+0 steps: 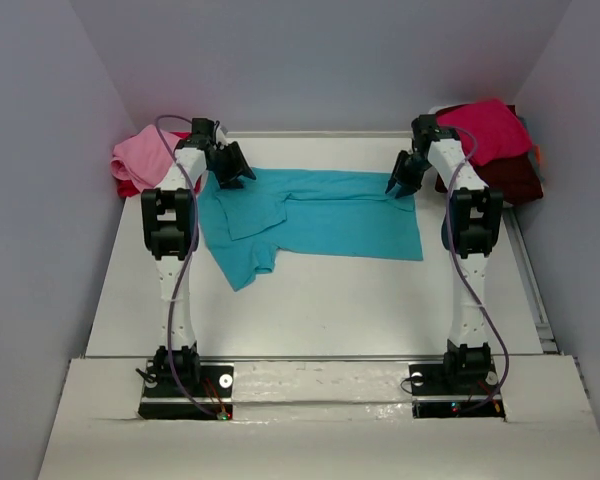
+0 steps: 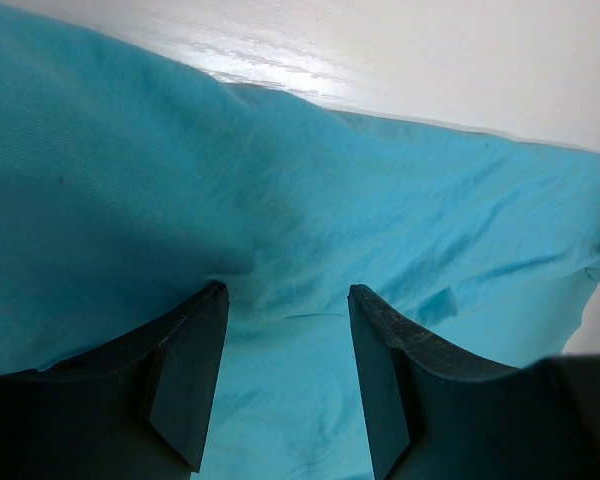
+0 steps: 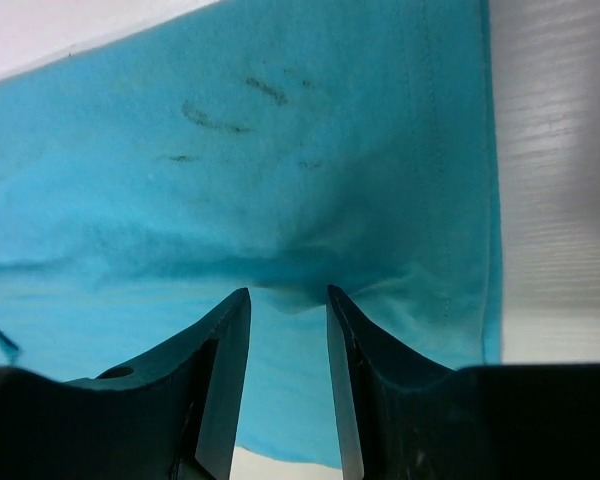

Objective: Fold and stack the t-shirts
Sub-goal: Fold the flattened tshirt in 1/3 of the way

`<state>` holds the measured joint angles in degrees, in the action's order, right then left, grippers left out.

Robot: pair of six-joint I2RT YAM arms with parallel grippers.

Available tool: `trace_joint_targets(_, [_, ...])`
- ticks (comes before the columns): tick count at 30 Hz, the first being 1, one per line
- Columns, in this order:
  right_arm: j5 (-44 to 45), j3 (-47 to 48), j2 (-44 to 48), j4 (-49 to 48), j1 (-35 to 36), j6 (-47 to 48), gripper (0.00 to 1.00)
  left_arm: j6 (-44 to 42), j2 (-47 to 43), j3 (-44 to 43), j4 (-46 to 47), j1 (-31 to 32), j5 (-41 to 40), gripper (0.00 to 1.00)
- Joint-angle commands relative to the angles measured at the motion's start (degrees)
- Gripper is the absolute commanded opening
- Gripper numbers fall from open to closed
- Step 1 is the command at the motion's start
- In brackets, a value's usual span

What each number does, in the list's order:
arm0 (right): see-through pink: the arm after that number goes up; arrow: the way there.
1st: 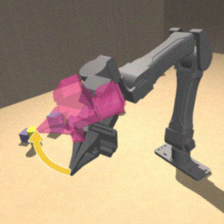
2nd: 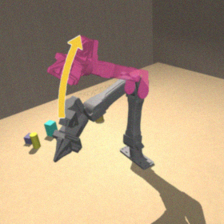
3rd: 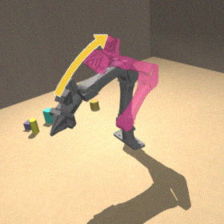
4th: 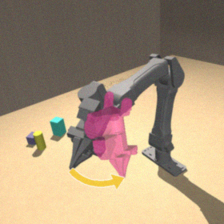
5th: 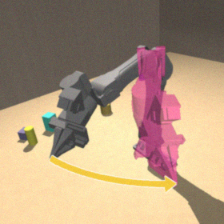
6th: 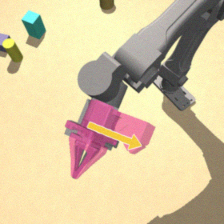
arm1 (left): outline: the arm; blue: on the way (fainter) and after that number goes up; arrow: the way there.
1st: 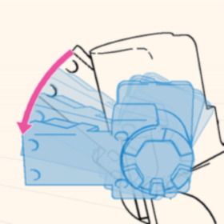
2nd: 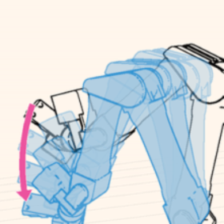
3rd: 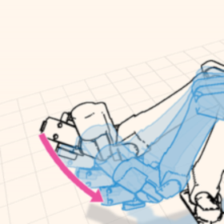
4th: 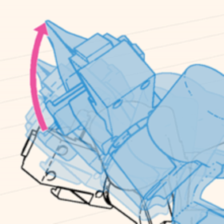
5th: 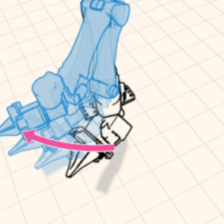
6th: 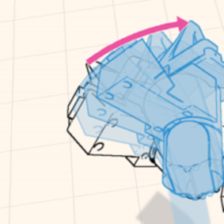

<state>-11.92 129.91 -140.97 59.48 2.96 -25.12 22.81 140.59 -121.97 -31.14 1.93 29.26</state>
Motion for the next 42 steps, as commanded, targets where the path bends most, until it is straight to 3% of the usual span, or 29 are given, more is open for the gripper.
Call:
trace_joint_targets(1, [-2.7, -0.3, 2.1, 2.2, -0.5, 1.1, 0.42, -0.7, 0.1, -2.5, -2.2, -0.3, -0.1, 0.62])
trace_joint_targets(22, [-0.6, -13.0, 8.3, 3.7, 0.6, 4.4, 0.41, -2.9, 0.4, -2.4, -5.9, -0.8, -2.4, 0.63])
trace_joint_targets(37, [2.9, -6.4, 9.0, 5.3, 0.6, 3.1, 0.41, -3.4, 0.8, -2.2, -7.2, -1.3, -3.5, 0.63])
trace_joint_targets(42, [2.3, -4.2, 9.1, 1.4, 0.6, 1.0, 0.41, -3.6, -0.4, -1.4, -6.1, -1.3, -3.9, 0.63])
